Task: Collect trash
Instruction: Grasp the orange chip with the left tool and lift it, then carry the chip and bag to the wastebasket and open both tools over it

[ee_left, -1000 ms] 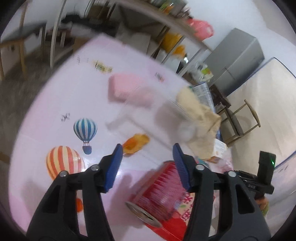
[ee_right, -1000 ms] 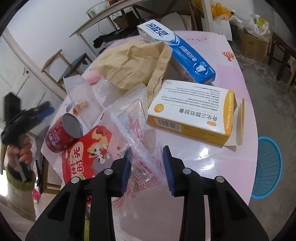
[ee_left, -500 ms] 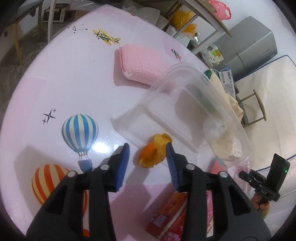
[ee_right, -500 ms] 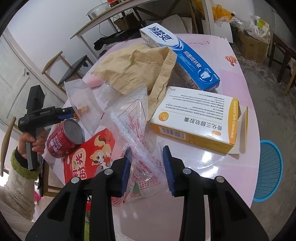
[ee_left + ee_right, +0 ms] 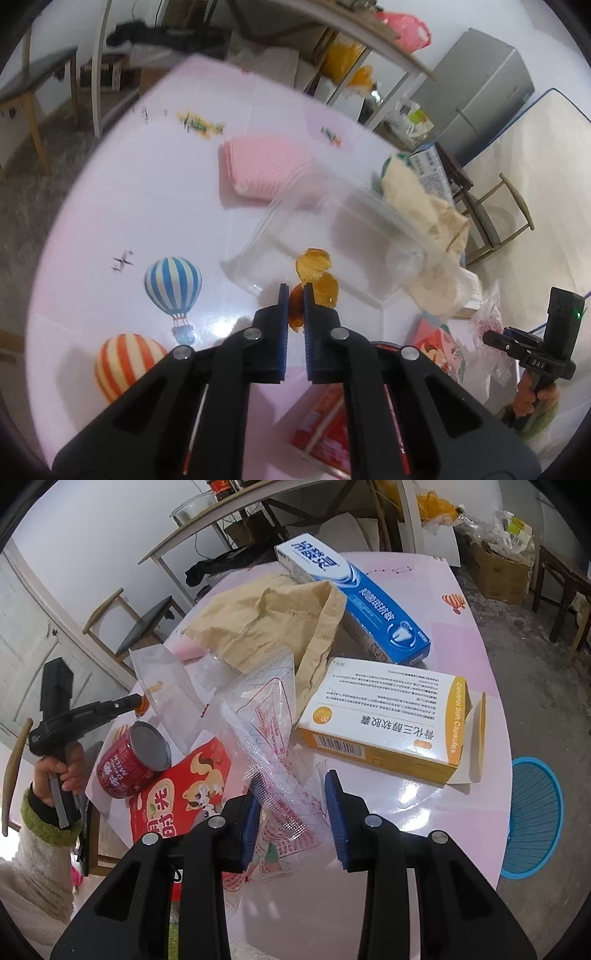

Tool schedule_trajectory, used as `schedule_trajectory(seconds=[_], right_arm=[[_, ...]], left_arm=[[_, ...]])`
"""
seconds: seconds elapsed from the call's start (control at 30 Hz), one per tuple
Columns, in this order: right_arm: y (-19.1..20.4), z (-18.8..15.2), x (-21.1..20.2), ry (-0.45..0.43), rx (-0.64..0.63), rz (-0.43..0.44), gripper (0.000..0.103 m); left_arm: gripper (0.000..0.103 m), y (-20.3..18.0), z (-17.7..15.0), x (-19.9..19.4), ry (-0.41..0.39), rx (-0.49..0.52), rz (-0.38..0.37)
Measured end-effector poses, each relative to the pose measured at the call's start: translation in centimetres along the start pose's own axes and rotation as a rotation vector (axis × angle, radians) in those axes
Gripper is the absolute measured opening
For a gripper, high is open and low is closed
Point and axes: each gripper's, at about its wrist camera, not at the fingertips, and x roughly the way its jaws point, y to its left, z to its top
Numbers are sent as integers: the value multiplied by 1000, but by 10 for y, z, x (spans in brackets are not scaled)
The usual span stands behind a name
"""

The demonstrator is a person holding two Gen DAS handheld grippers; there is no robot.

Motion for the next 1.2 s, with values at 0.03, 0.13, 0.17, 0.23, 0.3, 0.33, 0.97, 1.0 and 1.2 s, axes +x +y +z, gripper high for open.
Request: schedule_trajectory(seconds=[0.03, 0.13, 0.17, 0.23, 0.3, 0.33, 0.97, 1.0, 1.2], right_arm=[[0, 0, -2, -4, 1, 3, 33], [0, -1, -9, -25, 4, 14, 33], [0, -1, -13, -35, 5, 19, 33], [0, -3, -21, -53, 8, 31, 33], [-4, -5, -32, -78, 25, 51, 33], [-7, -6, -38, -92, 37, 62, 33], [-222, -108, -138, -387, 755, 52, 34], [-236, -117, -133, -382, 800, 53, 34], [-310, -157, -91, -317, 1035, 35, 38]], left_arm=[[5, -3, -1, -8, -21, 8, 8], [5, -12, -4, -26, -68, 23, 23], [5, -17, -5, -35, -88, 30, 20], [5, -29, -7, -53, -118, 41, 7], [5, -43, -10, -65, -147, 55, -17], [5, -54, -12, -74, -167, 70, -39], [5, -346, -10, 34, 44, 489, -383], [5, -365, -15, 57, 87, 519, -361], [5, -445, -38, 178, 345, 589, -285]])
